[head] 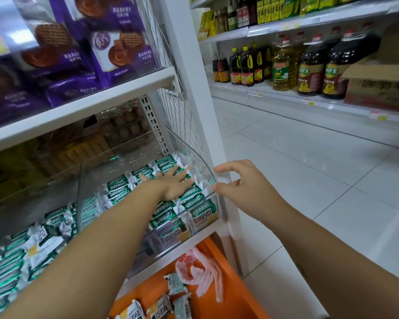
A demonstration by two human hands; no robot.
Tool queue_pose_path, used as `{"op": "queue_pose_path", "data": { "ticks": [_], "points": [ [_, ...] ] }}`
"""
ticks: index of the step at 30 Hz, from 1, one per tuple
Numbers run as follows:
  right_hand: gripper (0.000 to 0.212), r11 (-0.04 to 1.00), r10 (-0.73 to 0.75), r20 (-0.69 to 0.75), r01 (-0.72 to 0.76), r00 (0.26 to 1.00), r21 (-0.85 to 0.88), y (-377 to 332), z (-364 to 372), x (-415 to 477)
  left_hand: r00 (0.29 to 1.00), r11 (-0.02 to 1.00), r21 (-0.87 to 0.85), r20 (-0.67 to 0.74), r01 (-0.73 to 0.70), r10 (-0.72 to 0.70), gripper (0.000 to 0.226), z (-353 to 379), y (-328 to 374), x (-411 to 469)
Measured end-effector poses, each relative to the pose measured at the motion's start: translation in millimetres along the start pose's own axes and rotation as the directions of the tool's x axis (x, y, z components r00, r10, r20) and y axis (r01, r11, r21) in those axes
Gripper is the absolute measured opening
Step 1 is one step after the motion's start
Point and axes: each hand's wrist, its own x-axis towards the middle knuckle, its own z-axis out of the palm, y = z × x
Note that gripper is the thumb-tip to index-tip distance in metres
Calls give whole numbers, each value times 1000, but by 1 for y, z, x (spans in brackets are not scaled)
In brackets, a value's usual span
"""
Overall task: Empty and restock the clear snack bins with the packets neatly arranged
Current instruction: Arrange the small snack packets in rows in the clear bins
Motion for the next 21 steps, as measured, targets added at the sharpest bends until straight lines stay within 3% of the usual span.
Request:
{"op": "queue_pose_path", "data": {
  "ticks": [3, 6, 11, 16, 21],
  "points": [
    [24, 1000, -19, -64, 18, 998, -15, -2, 0, -2, 997, 998, 51, -61, -34, 37, 56, -15, -6, -14],
    [19, 992, -100, -123, 90, 987, -85, -8, 13, -13, 964, 984, -26, -205, -178, 169, 53, -13, -15, -45],
    [17, 966, -236, -11, 233, 972, -115, -24, 52, -41, 846, 945, 69, -426, -321, 319, 38, 11, -62, -124],
    [21, 949, -286, 136, 300, 949, -98, -45, 100, -66, 789, 946, -62, -571, -318, 228, 31, 53, -131, -212],
    [16, 933, -319, 255, 350, 913, -87, -80, 159, -85, 815, 961, -230, -579, -155, -7, 38, 101, -198, -276]
  ]
}}
